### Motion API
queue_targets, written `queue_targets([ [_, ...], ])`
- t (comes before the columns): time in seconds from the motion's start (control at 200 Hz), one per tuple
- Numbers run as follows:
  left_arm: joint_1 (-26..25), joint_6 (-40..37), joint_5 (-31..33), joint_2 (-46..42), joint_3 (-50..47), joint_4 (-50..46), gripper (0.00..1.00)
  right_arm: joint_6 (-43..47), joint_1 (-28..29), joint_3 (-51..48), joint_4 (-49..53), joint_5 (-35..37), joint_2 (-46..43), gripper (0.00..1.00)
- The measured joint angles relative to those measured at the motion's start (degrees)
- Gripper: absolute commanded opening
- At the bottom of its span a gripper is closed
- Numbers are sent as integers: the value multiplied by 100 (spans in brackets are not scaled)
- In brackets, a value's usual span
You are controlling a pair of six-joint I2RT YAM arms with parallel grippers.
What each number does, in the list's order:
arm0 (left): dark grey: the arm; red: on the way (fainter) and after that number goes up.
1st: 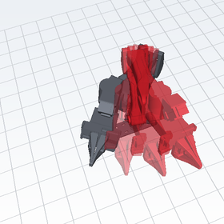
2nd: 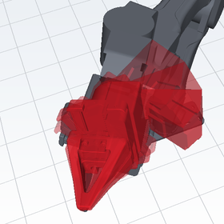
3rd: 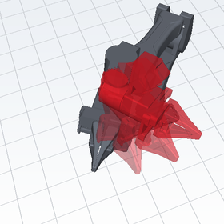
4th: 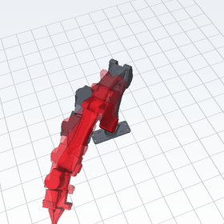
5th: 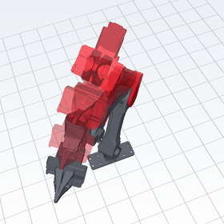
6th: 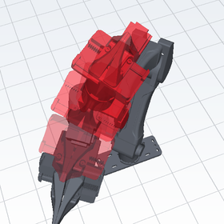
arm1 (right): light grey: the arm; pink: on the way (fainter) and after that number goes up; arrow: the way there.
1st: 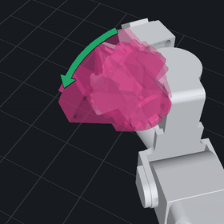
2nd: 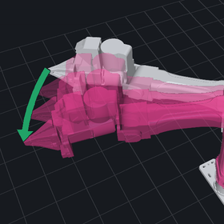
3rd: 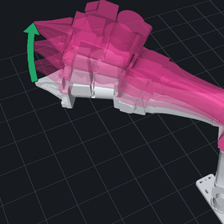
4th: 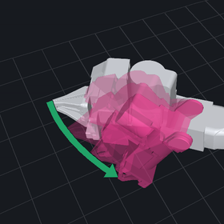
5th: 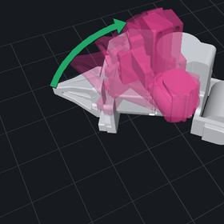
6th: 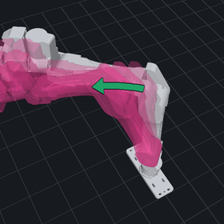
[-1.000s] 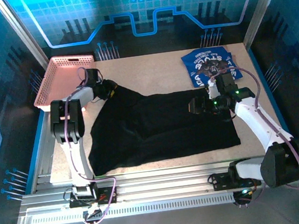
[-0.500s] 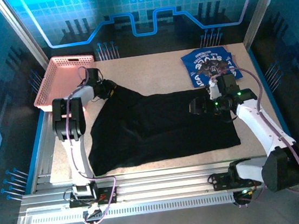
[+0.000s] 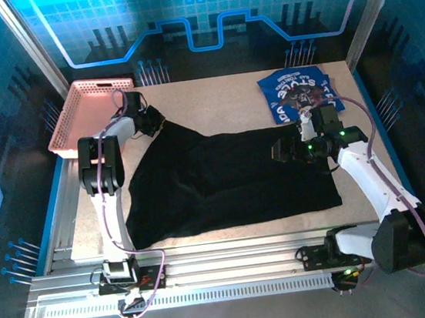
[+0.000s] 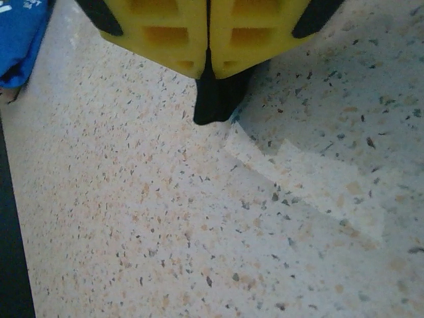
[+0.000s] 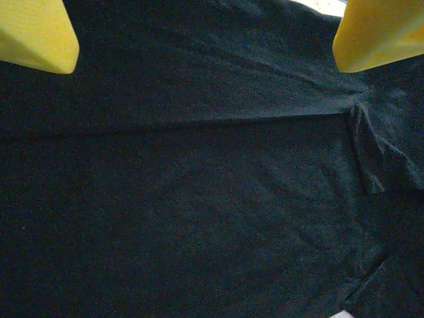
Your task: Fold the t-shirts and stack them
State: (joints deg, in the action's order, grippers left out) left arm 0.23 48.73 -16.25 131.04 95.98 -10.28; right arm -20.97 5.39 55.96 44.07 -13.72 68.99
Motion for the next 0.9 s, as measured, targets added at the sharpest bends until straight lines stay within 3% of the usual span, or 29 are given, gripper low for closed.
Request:
queue_targets([
  [0.435,31,-260,-144,-319,-66,-205,0,-125,-503,4,-81,251,348,100],
  [0.715,37,-284,-306,-1394,-457,-426,0,-188,-1296,520,-125,382,1456,96],
  [0.9,37,-282,-363,-1735,-791,-570,0,-214,-1569,1185,-267,358,2236,89],
])
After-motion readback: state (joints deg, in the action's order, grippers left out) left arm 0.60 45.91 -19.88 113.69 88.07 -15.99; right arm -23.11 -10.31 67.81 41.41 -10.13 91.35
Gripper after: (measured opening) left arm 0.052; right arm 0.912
